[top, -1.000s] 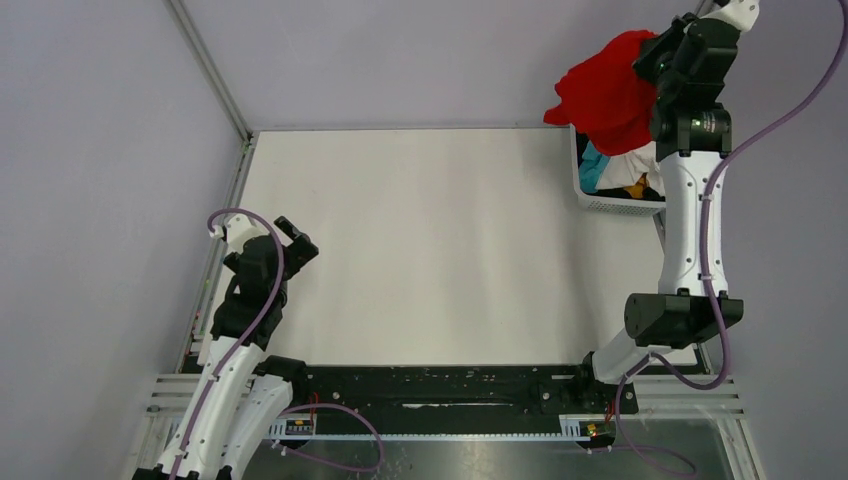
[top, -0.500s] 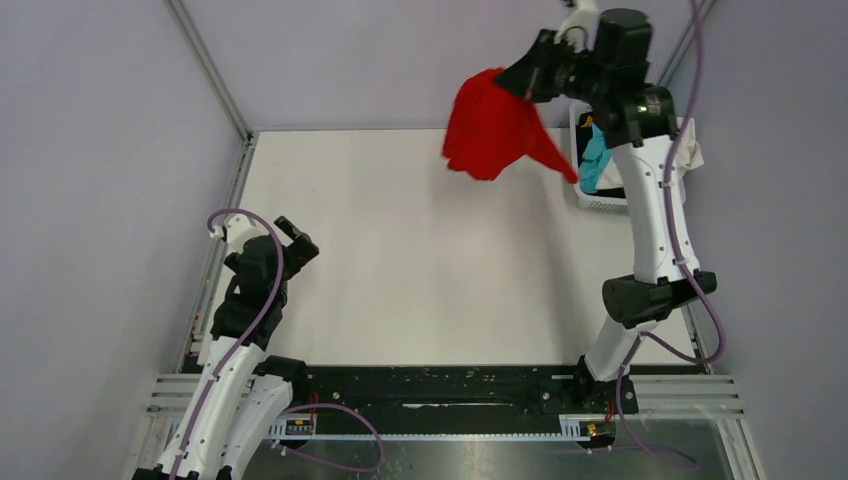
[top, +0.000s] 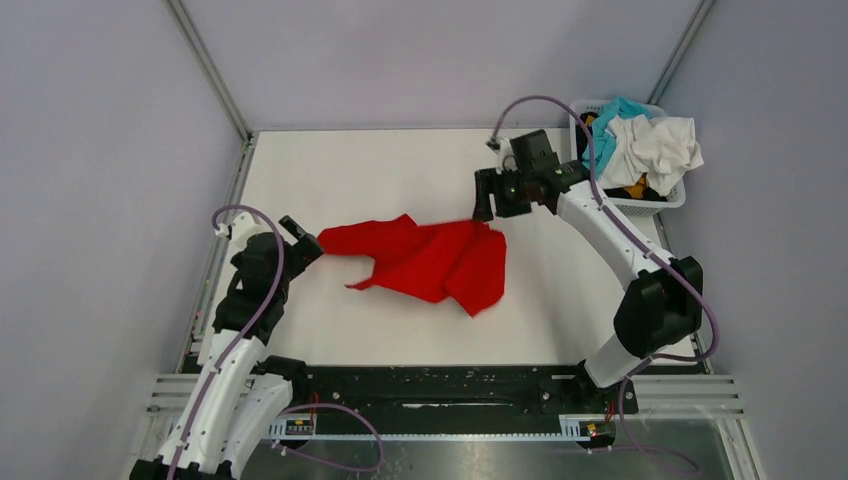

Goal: Fold and stack the t-shirts
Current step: Move the tshirt to the center of the board, then flatten out the tshirt

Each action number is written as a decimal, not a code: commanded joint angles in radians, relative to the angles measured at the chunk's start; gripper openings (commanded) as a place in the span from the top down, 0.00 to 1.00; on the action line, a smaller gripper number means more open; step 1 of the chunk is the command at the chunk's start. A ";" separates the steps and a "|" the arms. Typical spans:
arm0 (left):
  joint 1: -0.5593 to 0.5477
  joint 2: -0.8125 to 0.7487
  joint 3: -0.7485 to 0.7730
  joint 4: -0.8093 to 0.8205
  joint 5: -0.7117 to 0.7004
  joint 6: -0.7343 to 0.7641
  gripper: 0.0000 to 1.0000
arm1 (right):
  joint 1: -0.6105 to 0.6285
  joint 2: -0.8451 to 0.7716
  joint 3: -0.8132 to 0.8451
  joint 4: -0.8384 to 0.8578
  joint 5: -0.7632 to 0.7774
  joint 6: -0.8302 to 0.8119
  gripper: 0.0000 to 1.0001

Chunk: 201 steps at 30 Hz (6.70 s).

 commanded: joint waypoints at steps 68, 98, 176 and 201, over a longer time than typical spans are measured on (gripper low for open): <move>0.000 0.515 -0.025 0.146 0.307 -0.072 0.01 | 0.383 -0.006 -0.522 0.103 0.461 0.361 0.06; -0.061 0.602 -0.003 0.138 0.319 -0.080 0.03 | 0.376 -0.047 -0.654 0.055 0.706 0.443 1.00; -0.289 -0.010 1.225 -0.046 0.197 0.257 1.00 | 0.017 -0.865 0.489 -0.081 0.218 0.020 1.00; -0.203 0.566 0.648 0.217 -0.397 0.251 1.00 | -0.041 -0.442 -0.155 0.422 0.985 -0.193 1.00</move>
